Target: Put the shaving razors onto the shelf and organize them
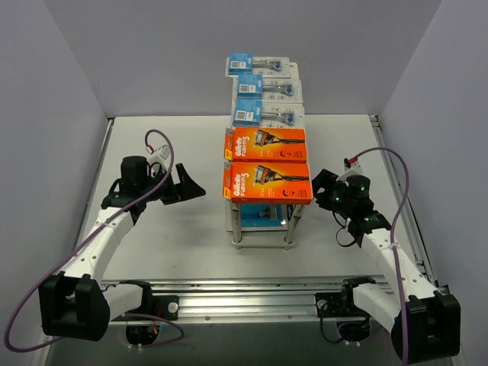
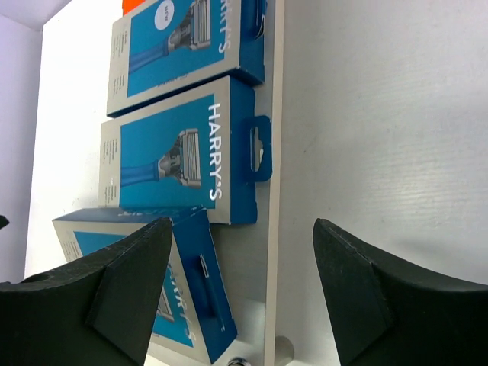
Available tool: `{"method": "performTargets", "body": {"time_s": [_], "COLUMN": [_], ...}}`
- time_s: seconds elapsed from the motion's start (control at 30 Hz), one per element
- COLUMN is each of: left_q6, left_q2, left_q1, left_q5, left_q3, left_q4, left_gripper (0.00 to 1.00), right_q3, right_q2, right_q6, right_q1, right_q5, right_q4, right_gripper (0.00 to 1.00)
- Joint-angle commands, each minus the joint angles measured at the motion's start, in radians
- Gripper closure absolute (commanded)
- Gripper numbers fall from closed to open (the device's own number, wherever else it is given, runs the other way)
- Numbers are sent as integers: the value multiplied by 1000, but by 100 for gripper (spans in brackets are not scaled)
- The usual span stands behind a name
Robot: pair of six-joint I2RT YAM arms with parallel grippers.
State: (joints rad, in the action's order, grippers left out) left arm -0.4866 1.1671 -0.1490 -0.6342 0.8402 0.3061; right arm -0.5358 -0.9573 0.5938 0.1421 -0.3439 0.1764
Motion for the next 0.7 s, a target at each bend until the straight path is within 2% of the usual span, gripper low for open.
{"method": "performTargets", "body": {"time_s": [0.0, 0.1, 0.2, 0.43, 0.53, 0.67], "left_q6": [129, 169, 175, 175, 172, 178], "left_q2": [-1, -4, -15, 11, 2, -15], "left_q1": [23, 23, 23, 51, 63, 78], "left_q5": [136, 256, 297, 292, 286, 275], "left_q3": [95, 115, 94, 105, 97, 92], "left_q4": [109, 146, 120, 117, 110, 108], "left_gripper": [6, 6, 6, 6, 6, 6], "right_q3": [-76, -142, -220, -426, -486, -509], "right_q2": [-27, -81, -142, -305, -348, -350], "right_q6": [-49, -80, -117, -167, -166, -164], "right_q1": [-21, -38, -56, -59, -59, -58], "right_q5": [11, 81, 127, 328, 339, 431], "right_q4": [-21, -86, -143, -311, -331, -324], "right_gripper": [30, 27, 26, 23, 23, 23]}}
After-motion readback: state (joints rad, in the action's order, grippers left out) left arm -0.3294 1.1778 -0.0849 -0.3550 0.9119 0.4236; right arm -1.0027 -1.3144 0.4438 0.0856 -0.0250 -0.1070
